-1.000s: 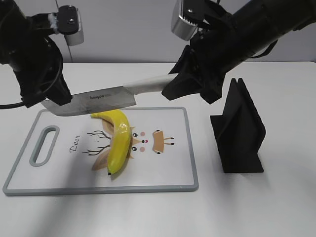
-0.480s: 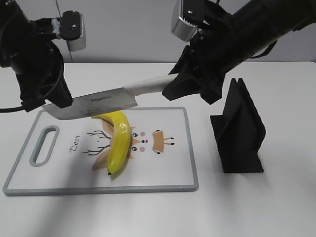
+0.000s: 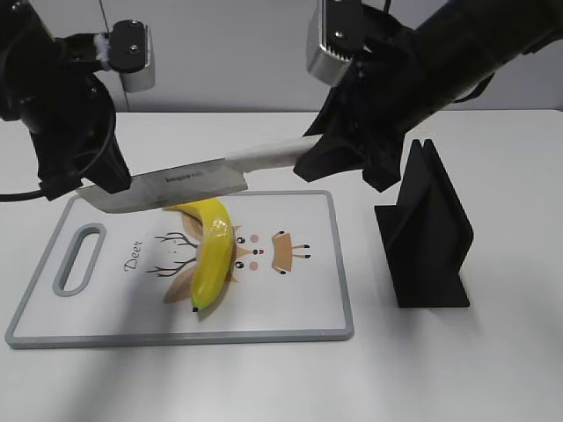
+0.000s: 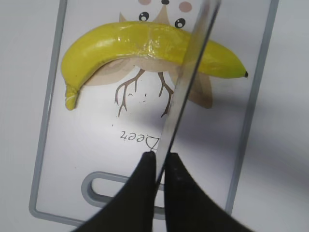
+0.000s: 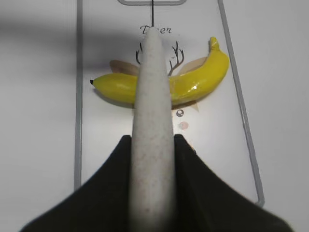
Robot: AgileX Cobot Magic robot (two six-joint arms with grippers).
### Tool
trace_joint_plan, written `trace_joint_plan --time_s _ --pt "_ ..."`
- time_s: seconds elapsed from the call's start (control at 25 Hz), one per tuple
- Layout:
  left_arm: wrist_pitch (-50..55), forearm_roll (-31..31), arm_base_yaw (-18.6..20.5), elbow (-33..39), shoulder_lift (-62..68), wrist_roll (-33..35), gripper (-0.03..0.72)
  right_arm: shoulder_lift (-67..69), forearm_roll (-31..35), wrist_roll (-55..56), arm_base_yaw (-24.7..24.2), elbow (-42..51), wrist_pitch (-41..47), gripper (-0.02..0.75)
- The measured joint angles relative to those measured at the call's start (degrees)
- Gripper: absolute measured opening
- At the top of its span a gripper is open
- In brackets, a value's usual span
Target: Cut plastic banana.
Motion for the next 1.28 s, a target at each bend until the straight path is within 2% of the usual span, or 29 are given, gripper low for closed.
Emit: trace_joint_plan --time_s 0.24,0.64,1.0,1.28 --pt "-1.2 -1.7 -0.6 -0.1 -0.4 0.0 0.002 0.0 -10.1 3.4 0.1 -0.1 -1.3 0.169" --pt "-6.0 -1.9 -0.6 -0.1 0.1 0.2 0.002 1.8 -13.4 3.5 0.2 -0.2 -6.3 0.169" --pt "-10.2 -5.1 -0.4 -0.1 14.1 0.5 0.002 15.3 -17.3 3.5 0.2 -0.4 -11.3 0.169" --pt "-10.7 -7.0 -0.2 -1.0 14.9 1.0 0.002 17.3 -19.0 3.5 0.0 -0.7 -12.9 0.169"
